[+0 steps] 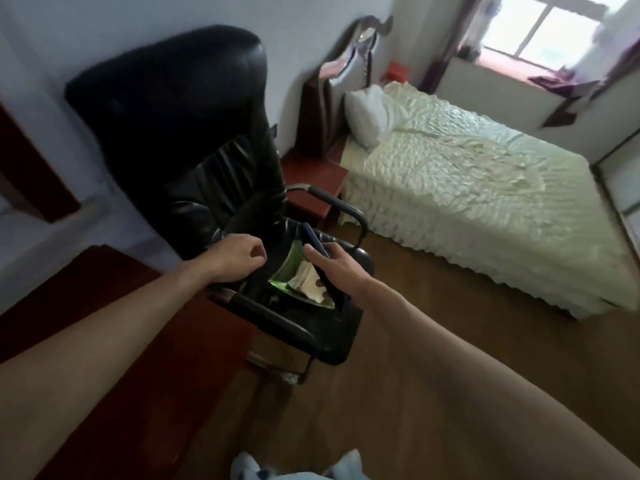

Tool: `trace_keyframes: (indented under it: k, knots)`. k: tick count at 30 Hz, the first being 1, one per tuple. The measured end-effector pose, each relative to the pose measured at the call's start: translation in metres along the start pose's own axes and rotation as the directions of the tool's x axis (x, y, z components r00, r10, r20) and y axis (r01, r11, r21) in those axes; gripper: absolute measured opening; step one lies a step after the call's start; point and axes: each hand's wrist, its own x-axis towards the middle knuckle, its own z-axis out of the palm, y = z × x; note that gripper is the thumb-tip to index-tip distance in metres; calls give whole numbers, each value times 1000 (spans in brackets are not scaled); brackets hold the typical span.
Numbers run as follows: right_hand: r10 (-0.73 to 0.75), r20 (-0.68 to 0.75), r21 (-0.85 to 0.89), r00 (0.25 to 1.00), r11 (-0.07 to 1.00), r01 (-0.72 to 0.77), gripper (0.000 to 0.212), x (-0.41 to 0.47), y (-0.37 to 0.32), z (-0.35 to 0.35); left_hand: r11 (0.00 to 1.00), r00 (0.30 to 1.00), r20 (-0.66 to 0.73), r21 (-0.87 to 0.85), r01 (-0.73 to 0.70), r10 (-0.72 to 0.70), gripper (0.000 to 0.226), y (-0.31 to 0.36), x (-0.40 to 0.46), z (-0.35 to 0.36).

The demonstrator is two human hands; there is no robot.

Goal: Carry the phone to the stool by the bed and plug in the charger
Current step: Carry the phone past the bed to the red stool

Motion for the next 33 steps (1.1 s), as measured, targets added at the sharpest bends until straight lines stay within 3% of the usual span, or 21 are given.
trace_keyframes:
  k: [6,11,15,21,27,33]
  knots:
    - [4,-266,-4,964,1000,-6,57,-46,72,-118,980,973,129,40,-196,190,17,128,52,45]
    - [57,-374,35,926,998,-47,58,-100,154,-219,950,937,187,44,-309,296,15,256,81,103]
    - [135,-448,52,883,991,-125,61,-153,229,-318,870,859,243,100,-483,450,14,375,103,161]
    - [270,-625,207,733,962,-177,59,-239,310,-464,772,752,276,50,-634,599,14,548,127,230]
    - [331,-734,352,592,932,-85,57,-279,346,-572,659,627,314,7,-752,713,20,702,154,261]
    - [373,-767,410,522,911,-49,58,-279,394,-658,579,533,352,-33,-815,770,17,817,210,316]
